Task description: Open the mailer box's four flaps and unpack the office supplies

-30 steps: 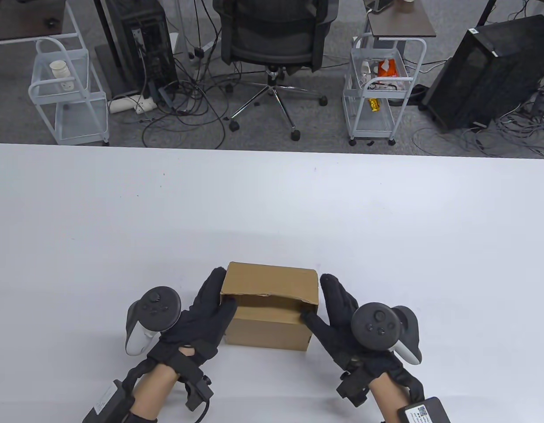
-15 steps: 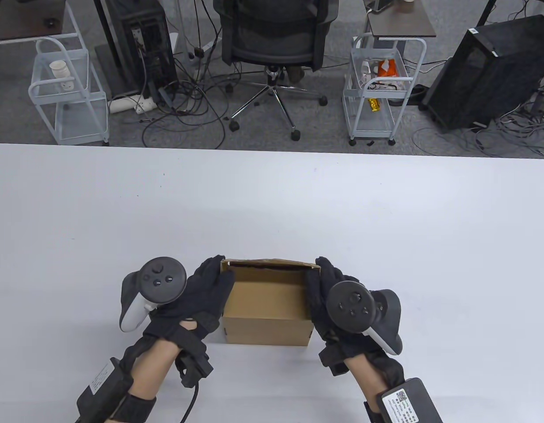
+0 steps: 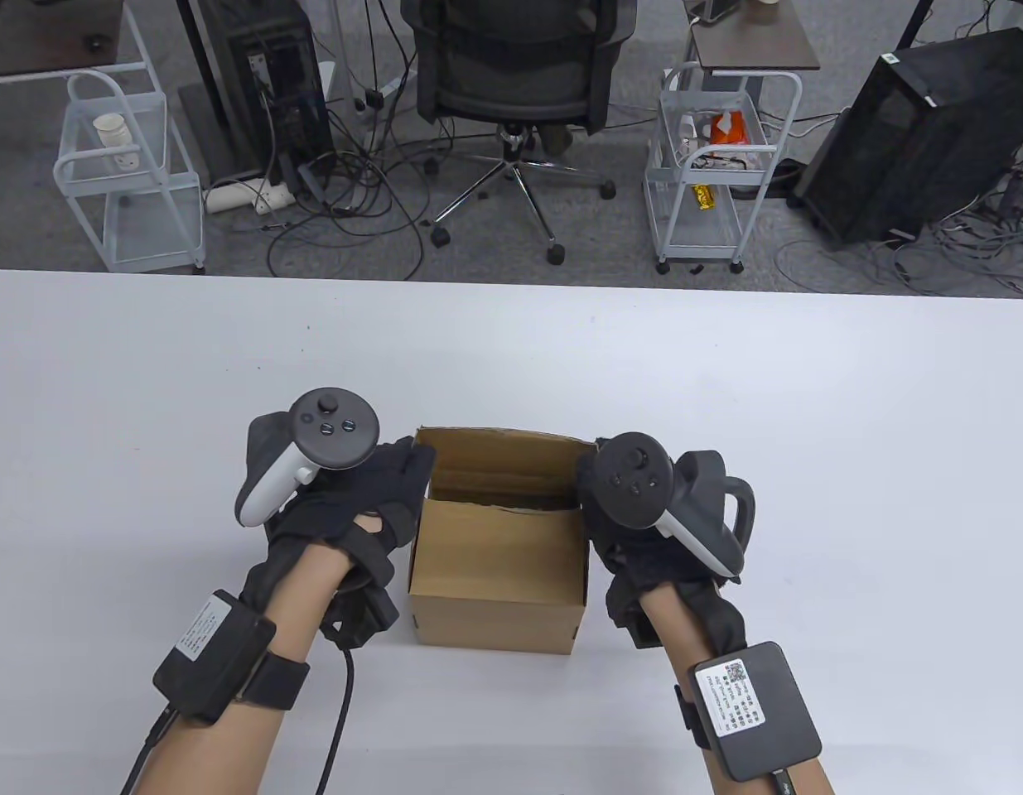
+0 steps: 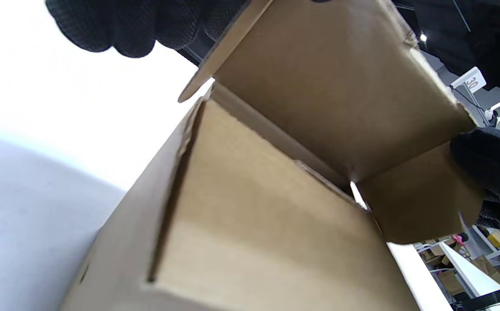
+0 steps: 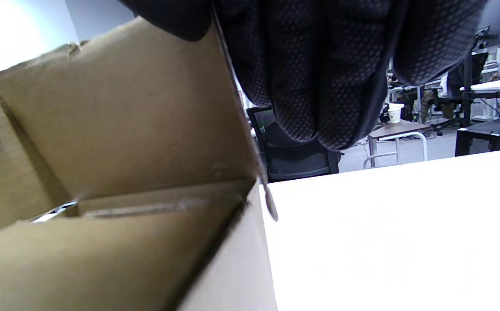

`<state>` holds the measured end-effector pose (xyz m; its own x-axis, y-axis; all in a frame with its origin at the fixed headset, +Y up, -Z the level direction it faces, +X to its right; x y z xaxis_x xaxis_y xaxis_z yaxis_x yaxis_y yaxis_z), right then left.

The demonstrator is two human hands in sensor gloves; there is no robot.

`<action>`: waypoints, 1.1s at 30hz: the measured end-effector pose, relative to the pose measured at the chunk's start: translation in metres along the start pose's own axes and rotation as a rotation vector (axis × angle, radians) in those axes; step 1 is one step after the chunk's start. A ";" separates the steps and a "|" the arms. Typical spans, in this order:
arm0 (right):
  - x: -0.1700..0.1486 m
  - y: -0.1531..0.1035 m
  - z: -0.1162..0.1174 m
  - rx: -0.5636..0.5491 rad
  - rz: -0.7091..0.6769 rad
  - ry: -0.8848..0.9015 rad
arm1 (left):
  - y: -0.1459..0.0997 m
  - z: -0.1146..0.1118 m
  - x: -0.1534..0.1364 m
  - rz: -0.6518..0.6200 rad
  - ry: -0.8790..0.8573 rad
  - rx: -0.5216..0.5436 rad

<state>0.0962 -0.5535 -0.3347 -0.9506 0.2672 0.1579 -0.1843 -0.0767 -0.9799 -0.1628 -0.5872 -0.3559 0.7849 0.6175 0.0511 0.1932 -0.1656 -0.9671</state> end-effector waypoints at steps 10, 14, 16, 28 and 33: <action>-0.027 -0.009 0.061 -0.040 -0.112 0.167 | -0.006 -0.044 -0.036 -0.041 -0.255 -0.004; -0.042 -0.009 0.081 -0.017 -0.123 0.372 | -0.007 -0.064 -0.056 -0.068 -0.477 -0.009; -0.049 -0.008 0.089 -0.013 -0.122 0.466 | -0.007 -0.074 -0.064 -0.083 -0.614 -0.022; -0.065 -0.007 0.126 0.100 -0.126 0.868 | -0.010 -0.094 -0.073 -0.126 -0.838 -0.045; -0.062 -0.015 0.117 0.021 -0.217 0.829 | -0.015 -0.089 -0.063 -0.273 -0.814 -0.025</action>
Point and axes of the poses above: the tracker on the back of each hand, its own x axis roughly to the thumb side, its own y axis roughly from the wrist to the fingertips, z = x × y, the point moved 4 cm from there along y, roughly from the wrist to the fingertips, and after that the axes turned 10 degrees about x, right-handed, at the moved point
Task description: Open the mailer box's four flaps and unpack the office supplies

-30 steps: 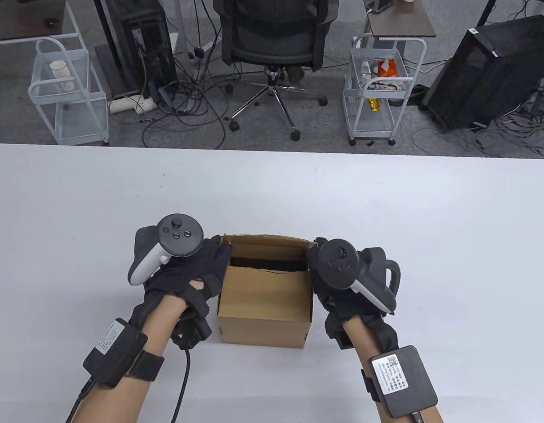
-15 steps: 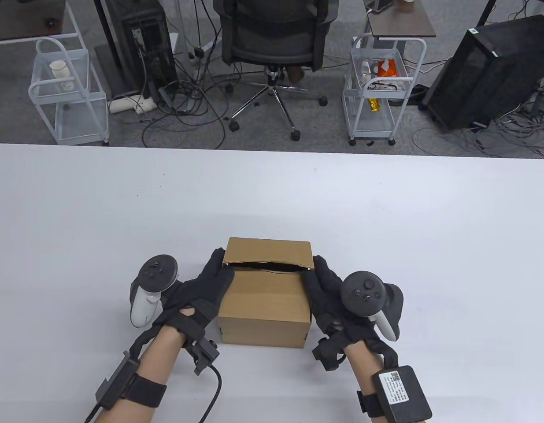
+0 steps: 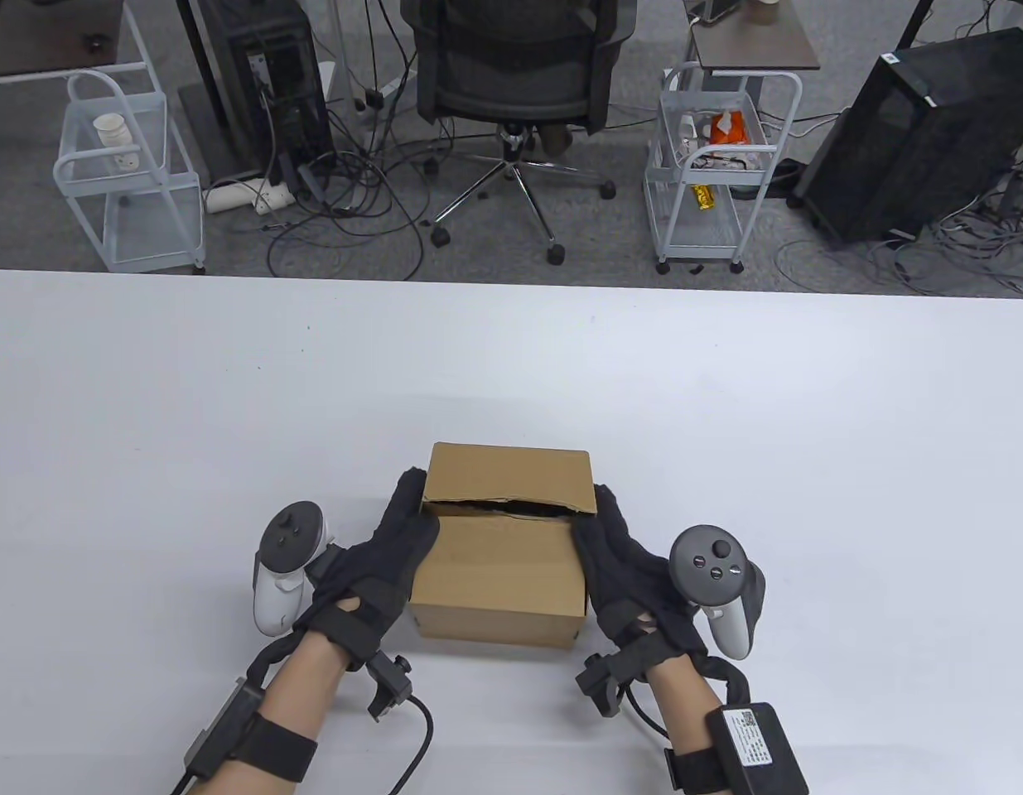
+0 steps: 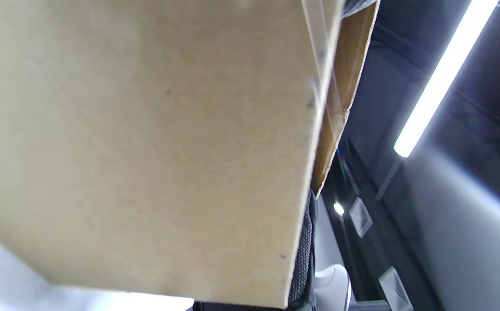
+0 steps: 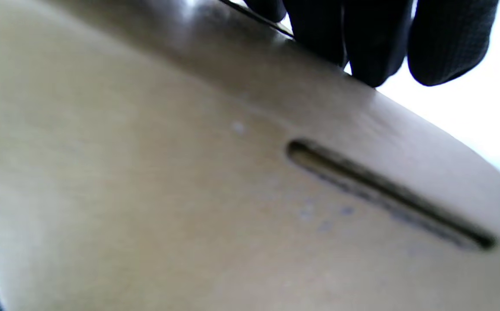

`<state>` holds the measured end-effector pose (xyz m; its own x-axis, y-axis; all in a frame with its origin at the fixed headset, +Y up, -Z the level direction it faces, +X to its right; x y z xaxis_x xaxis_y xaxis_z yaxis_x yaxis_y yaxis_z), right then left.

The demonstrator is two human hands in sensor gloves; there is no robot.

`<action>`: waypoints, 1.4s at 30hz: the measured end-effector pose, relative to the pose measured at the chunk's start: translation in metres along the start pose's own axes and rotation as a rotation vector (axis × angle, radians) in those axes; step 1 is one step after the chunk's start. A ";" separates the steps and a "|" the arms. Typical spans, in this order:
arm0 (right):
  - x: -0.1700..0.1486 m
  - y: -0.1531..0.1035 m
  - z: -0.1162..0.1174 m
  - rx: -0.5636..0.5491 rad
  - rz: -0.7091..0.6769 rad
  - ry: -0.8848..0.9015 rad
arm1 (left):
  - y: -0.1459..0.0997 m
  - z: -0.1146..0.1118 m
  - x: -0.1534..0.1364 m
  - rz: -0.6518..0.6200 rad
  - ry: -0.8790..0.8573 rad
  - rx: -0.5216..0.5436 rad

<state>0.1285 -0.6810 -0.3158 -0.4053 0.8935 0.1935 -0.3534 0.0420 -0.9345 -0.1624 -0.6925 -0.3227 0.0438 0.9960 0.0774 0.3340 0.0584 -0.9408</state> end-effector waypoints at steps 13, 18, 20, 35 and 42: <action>0.016 -0.013 0.002 -0.048 -0.244 -0.131 | -0.009 -0.004 0.016 -0.221 0.122 -0.026; 0.021 -0.018 -0.003 -0.115 -0.270 -0.184 | -0.012 -0.005 0.022 -0.243 0.188 0.008; 0.025 -0.021 -0.007 -0.164 -0.283 -0.198 | -0.014 -0.003 0.026 -0.253 0.211 0.026; 0.013 -0.025 -0.058 -0.445 -0.111 -0.139 | -0.007 0.076 0.022 -0.110 0.131 0.350; 0.001 -0.009 -0.079 -0.506 -0.032 -0.144 | 0.013 0.095 0.012 -0.017 0.108 0.441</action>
Point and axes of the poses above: the tracker on the back of each hand, its own x axis roughly to the thumb side, its own y axis roughly from the wrist to the fingertips, z = x × y, the point moved 4 cm from there along y, roughly from the wrist to the fingertips, and after that the axes turned 10 degrees about x, right-handed, at the moved point
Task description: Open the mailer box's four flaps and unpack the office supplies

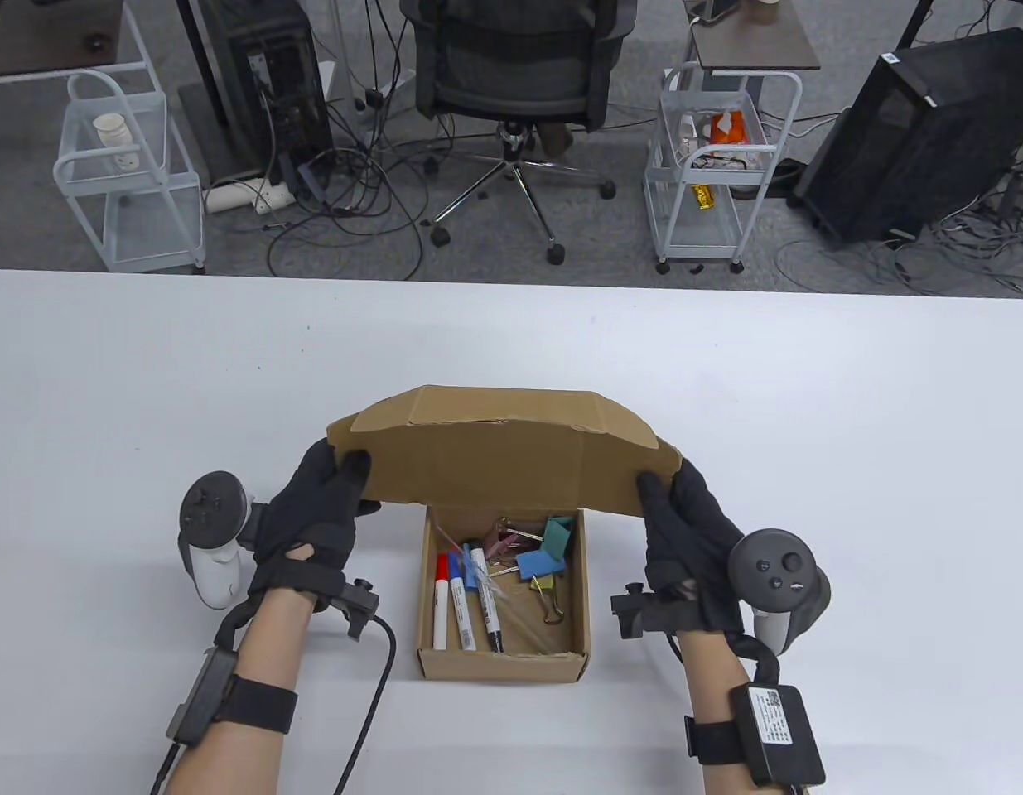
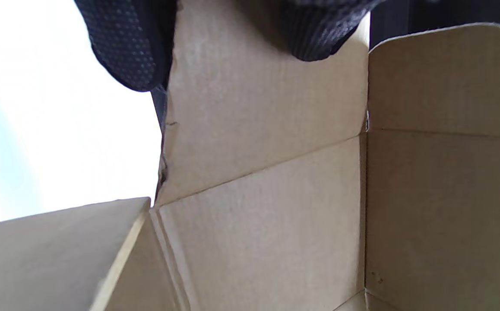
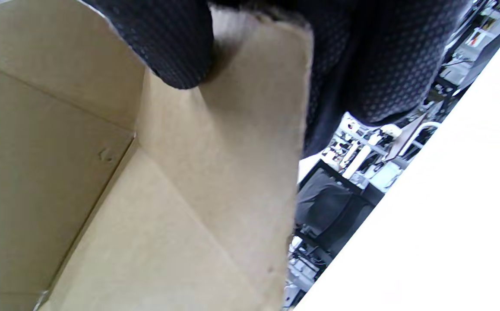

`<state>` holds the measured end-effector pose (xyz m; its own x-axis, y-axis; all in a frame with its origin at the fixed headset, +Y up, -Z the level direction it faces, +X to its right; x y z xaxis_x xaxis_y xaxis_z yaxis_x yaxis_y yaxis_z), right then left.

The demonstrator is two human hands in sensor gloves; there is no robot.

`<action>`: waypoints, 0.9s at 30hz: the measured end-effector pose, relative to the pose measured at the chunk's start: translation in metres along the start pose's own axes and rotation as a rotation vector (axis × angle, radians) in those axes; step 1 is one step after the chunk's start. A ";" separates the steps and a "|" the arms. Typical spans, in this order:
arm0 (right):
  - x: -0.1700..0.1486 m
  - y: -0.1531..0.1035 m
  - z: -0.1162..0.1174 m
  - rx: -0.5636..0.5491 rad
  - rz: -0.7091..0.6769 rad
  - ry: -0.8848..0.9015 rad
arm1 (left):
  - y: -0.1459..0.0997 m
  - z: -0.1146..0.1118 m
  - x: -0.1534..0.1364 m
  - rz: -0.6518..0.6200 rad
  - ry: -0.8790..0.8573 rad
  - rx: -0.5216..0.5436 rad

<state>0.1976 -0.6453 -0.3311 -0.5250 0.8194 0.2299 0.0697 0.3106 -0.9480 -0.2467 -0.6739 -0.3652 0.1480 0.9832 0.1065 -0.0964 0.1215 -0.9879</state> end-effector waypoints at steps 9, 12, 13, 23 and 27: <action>-0.026 0.026 0.011 -0.002 0.146 0.012 | 0.039 -0.006 -0.028 0.151 0.018 -0.056; -0.038 0.031 0.016 0.008 0.192 -0.005 | 0.045 -0.009 -0.044 0.227 0.031 -0.049; -0.041 0.031 0.017 0.011 0.202 -0.013 | 0.046 -0.010 -0.047 0.248 0.049 -0.054; -0.064 0.027 0.031 0.107 0.436 -0.057 | 0.027 -0.016 -0.084 0.551 -0.023 -0.121; -0.071 0.024 0.035 0.141 0.504 -0.051 | 0.022 -0.013 -0.089 0.577 -0.058 -0.117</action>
Point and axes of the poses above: the tracker on the back of each hand, its own x axis roughly to the thumb side, its own y axis roughly from the wrist to the fingertips, z = x × y, the point moved 4 cm from there along y, roughly from the wrist to the fingertips, and after that the axes turned 10 degrees about x, right-handed, at the moved point
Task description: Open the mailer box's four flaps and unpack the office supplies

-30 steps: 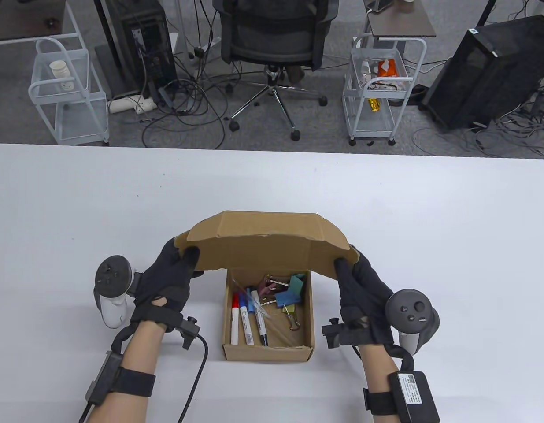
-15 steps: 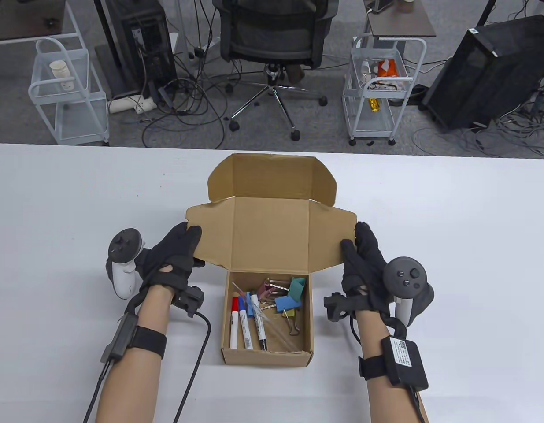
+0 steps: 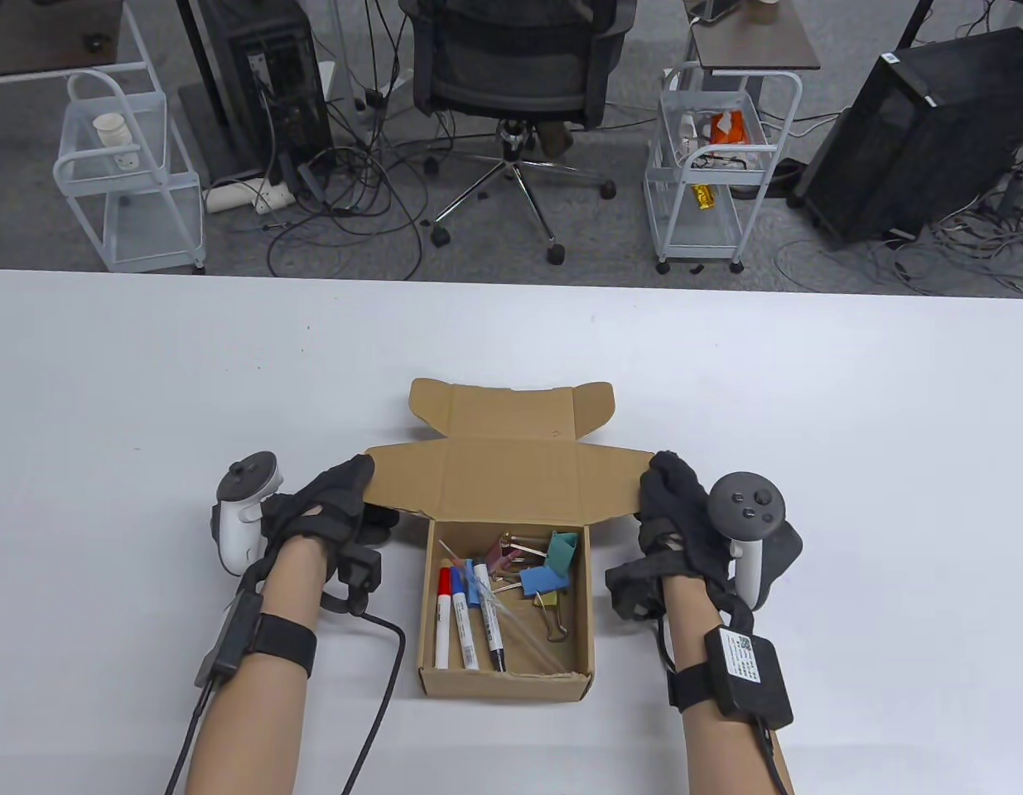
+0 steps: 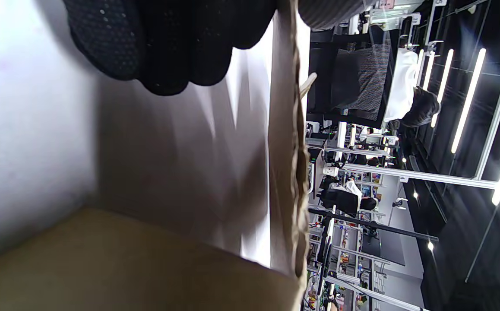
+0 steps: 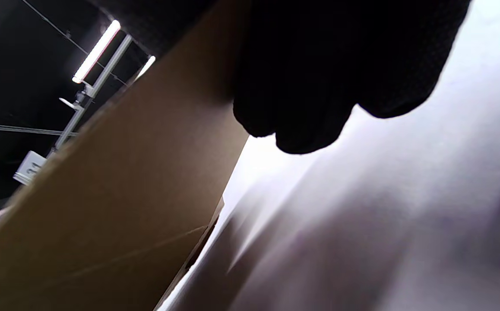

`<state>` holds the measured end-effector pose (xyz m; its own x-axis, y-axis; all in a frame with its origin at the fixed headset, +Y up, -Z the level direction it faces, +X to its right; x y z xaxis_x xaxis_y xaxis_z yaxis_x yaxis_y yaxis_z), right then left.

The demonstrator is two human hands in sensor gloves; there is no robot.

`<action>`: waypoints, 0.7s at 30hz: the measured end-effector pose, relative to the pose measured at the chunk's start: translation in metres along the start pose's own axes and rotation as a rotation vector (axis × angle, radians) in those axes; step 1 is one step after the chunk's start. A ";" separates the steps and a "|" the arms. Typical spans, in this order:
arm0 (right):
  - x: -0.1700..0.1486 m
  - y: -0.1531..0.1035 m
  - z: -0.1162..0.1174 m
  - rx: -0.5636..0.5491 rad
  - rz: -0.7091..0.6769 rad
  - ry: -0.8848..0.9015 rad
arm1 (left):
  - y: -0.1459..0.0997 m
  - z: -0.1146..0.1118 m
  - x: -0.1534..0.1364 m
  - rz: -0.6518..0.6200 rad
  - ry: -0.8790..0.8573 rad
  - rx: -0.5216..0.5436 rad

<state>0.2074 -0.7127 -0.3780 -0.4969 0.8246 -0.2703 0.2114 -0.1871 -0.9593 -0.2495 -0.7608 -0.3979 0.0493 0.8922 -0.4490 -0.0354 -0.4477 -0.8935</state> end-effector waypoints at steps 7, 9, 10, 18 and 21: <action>0.004 -0.007 -0.002 -0.021 -0.048 0.001 | -0.014 0.007 0.009 -0.124 -0.001 -0.014; 0.009 -0.012 -0.004 -0.031 -0.100 -0.020 | -0.024 0.010 0.014 -0.153 0.057 -0.016; 0.013 -0.016 -0.006 -0.042 -0.130 -0.048 | -0.030 0.011 0.016 -0.164 0.107 -0.028; 0.039 -0.046 -0.008 -0.087 -0.296 -0.236 | -0.073 -0.011 0.016 -0.156 0.333 -0.206; 0.053 -0.061 -0.009 -0.093 -0.383 -0.265 | -0.085 -0.031 0.011 -0.173 0.329 -0.287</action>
<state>0.1755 -0.6532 -0.3333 -0.7489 0.6580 0.0786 0.0396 0.1628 -0.9859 -0.2153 -0.7150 -0.3268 0.3459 0.9094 -0.2309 0.2762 -0.3339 -0.9012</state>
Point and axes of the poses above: the tracker on the back of each hand, its own x axis roughly to the thumb side, its own y axis roughly from the wrist to the fingertips, z = x × y, the point moved 4 cm from there along y, roughly from the wrist to the fingertips, and after that the axes turned 10 degrees about x, right-handed, at the moved point
